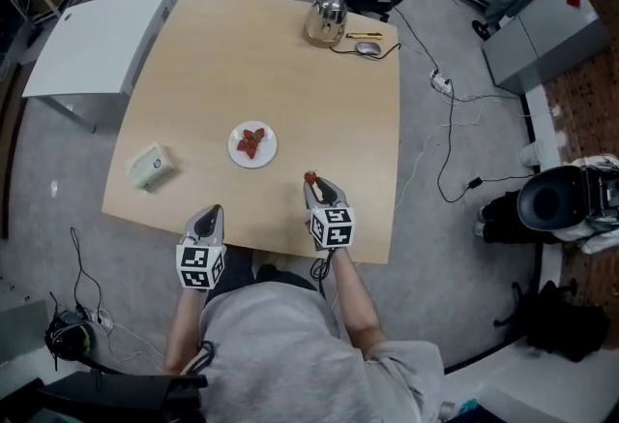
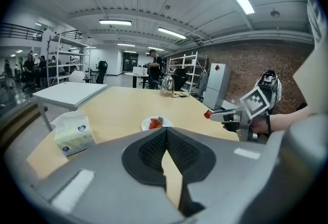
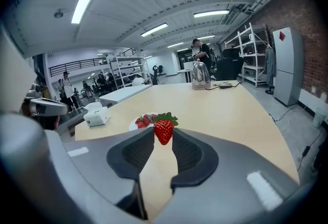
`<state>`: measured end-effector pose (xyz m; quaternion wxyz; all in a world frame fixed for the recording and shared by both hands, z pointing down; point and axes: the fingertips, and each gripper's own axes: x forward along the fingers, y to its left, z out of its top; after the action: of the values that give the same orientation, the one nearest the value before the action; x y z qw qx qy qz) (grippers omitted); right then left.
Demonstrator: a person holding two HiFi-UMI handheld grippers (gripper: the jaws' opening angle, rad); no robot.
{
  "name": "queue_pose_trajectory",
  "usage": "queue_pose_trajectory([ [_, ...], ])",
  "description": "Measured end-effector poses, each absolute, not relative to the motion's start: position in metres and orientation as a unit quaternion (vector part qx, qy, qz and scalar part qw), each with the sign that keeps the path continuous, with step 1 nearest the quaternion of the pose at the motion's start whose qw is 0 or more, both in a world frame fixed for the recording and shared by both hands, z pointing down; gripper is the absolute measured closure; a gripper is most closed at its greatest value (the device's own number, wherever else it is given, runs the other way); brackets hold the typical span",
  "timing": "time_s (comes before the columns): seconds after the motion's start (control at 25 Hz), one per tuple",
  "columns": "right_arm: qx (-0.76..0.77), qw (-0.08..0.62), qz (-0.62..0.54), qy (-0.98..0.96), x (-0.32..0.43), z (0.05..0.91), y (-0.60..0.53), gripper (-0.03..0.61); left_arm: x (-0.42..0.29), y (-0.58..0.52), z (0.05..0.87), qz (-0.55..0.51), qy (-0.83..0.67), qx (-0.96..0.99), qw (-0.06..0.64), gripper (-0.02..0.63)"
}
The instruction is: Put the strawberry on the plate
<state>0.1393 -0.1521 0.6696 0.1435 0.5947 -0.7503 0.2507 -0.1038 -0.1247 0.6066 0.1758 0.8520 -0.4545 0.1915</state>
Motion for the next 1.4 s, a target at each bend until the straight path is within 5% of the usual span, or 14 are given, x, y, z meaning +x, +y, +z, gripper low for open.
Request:
queue_pose_trajectory([
  [1.4,0.503,0.224,0.263,-0.792,0.041,0.73,-0.264,0.466,-0.184,-0.2,0.626,0.194,-0.519,0.805,0.212,0.594],
])
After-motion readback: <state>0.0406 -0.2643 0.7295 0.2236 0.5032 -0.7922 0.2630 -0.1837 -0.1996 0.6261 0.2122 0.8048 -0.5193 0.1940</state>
